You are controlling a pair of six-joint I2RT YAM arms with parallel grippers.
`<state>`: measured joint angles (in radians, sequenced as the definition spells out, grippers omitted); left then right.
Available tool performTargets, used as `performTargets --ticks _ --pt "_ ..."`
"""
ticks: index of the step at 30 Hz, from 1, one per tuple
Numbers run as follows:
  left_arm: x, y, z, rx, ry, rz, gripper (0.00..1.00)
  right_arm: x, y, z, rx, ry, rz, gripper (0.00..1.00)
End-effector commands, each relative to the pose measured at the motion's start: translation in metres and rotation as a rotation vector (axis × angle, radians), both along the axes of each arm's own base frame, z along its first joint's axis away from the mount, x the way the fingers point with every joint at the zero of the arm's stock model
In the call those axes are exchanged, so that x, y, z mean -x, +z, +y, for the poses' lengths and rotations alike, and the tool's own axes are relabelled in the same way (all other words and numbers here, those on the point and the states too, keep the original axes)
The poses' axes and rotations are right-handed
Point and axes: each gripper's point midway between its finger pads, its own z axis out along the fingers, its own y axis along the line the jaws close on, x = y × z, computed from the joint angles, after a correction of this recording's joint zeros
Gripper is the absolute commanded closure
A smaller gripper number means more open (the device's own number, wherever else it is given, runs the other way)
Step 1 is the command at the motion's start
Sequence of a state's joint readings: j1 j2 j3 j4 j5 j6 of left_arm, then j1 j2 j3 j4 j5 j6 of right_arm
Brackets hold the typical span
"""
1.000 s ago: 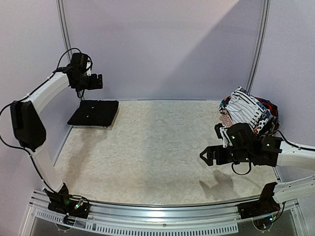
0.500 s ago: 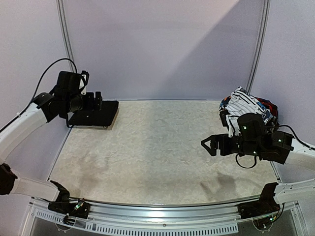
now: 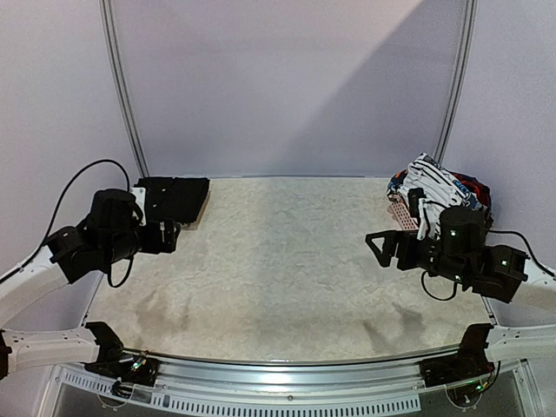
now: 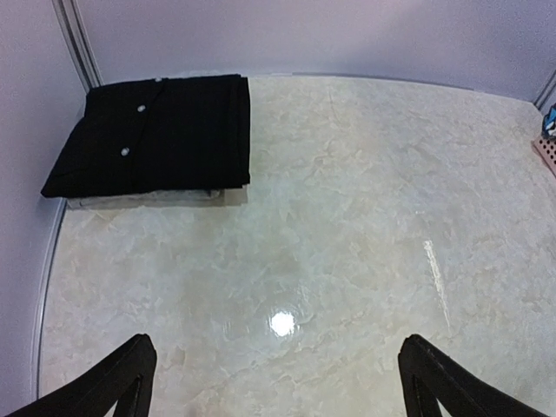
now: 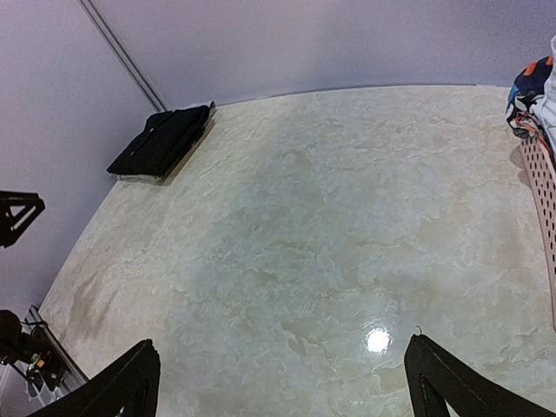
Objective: Fold and stack the mixed laundry pile
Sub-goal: Reset both arms
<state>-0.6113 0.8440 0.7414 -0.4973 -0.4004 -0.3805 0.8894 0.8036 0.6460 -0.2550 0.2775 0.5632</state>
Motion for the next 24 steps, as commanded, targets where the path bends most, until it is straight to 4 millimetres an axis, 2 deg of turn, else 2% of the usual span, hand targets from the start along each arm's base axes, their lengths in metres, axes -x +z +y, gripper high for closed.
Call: performTargets --ticks 1,5,10,24 --pt "0.014 -0.018 -0.002 0.045 -0.005 0.005 0.01 -0.005 0.013 -0.019 -0.06 -0.092 -0.088 0.01" --pt "0.027 -0.034 0.0 0.065 -0.016 0.011 0.0 0.0 0.018 -0.031 -0.106 -0.118 -0.131 0.01" --pt "0.038 -0.045 0.012 0.046 -0.004 0.017 0.0 0.004 0.018 -0.035 -0.13 -0.115 -0.152 0.01" --pt "0.047 -0.042 0.019 0.064 -0.008 -0.02 0.0 0.003 0.02 -0.039 -0.135 -0.133 -0.164 0.01"
